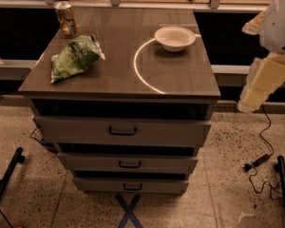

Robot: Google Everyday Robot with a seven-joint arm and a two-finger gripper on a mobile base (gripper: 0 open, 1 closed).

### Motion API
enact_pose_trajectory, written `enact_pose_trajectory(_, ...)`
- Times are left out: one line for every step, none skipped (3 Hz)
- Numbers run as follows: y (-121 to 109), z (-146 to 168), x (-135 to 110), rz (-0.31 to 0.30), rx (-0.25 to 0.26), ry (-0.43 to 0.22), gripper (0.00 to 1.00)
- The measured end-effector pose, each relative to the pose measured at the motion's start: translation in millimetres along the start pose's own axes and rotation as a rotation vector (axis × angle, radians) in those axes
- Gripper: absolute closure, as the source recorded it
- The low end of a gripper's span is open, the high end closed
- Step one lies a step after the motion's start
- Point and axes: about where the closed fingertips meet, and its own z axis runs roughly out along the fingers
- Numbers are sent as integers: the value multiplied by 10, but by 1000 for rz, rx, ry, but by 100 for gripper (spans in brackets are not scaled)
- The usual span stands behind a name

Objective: Move paper bowl near green jalapeno chip bag

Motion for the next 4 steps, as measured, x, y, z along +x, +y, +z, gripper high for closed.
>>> enact_pose_trajectory(-340,234,-86,17,35,-40,0)
enact_pose_trajectory(-377,274,-93,19,37,-45,0)
enact_pose_trajectory(-374,277,-102,16,77,-30,0)
enact_pose_trajectory(-587,421,-159,12,174,-1,0)
